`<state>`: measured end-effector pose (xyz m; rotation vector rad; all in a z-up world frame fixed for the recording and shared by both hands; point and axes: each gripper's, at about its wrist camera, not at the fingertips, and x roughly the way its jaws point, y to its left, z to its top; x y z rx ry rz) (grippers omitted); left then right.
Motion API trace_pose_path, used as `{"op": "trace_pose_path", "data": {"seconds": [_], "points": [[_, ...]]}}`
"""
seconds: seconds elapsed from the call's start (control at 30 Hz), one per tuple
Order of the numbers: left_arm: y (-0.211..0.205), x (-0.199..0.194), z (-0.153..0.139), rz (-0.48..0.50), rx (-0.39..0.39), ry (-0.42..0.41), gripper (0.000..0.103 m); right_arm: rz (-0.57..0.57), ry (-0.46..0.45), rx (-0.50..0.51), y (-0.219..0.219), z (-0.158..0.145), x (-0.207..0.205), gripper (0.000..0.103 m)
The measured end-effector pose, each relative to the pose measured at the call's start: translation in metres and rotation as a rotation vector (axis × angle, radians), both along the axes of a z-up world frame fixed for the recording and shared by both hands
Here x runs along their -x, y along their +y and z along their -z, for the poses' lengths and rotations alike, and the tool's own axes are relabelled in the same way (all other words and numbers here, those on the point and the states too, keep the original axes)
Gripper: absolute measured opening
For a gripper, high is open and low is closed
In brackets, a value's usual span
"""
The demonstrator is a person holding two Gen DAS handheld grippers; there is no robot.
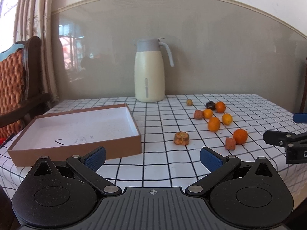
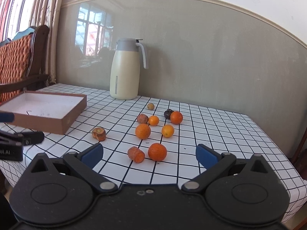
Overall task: Organize fruits
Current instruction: 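Close the left gripper on the cut orange slice while the right gripper grasps an orange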
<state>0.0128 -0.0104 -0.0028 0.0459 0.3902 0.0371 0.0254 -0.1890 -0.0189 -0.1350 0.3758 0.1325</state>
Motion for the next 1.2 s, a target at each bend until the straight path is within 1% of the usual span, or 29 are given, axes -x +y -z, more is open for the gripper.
{"op": "trace_pose_path", "data": {"seconds": [0.03,0.1,0.2,0.27,0.33,0.53,0.6,0.67,0.77,0.83,1.03,1.13,1.2], "points": [[-0.001,-0.002,0.000,-0.008,0.006,-0.009,0.103,0.003,-0.001,-0.001,-0.001,0.000,-0.003,0.097],[-0.006,-0.009,0.002,-0.013,0.005,-0.001,0.103,0.009,0.007,0.005,-0.002,0.003,-0.011,0.096],[-0.016,-0.020,0.007,0.057,-0.001,0.004,0.103,0.015,0.033,0.048,-0.004,0.012,-0.023,0.089],[-0.024,-0.027,0.012,0.078,-0.021,0.004,0.103,0.018,0.044,0.063,-0.006,0.017,-0.029,0.083],[-0.030,-0.035,0.017,0.097,-0.026,0.013,0.103,0.018,0.057,0.060,-0.010,0.022,-0.035,0.079],[-0.039,-0.056,0.030,0.115,-0.008,0.042,0.103,0.025,0.084,0.041,-0.015,0.031,-0.053,0.072],[-0.039,-0.063,0.033,0.115,0.006,0.050,0.103,0.024,0.101,0.034,-0.015,0.034,-0.062,0.068],[-0.040,-0.069,0.035,0.117,0.011,0.061,0.103,0.021,0.124,0.038,-0.013,0.038,-0.070,0.059],[-0.038,-0.072,0.037,0.116,0.006,0.071,0.103,-0.019,0.110,0.035,-0.008,0.038,-0.063,0.058],[-0.036,-0.075,0.039,0.115,0.017,0.078,0.103,-0.038,0.104,0.069,0.001,0.039,-0.062,0.058],[-0.036,-0.081,0.041,0.129,0.015,0.091,0.103,-0.017,0.148,0.062,0.003,0.044,-0.076,0.055],[-0.039,-0.085,0.042,0.134,0.008,0.092,0.103,0.007,0.181,0.066,0.002,0.050,-0.087,0.046],[-0.040,-0.089,0.043,0.140,0.008,0.095,0.103,0.025,0.178,0.044,-0.003,0.050,-0.091,0.045]]}}
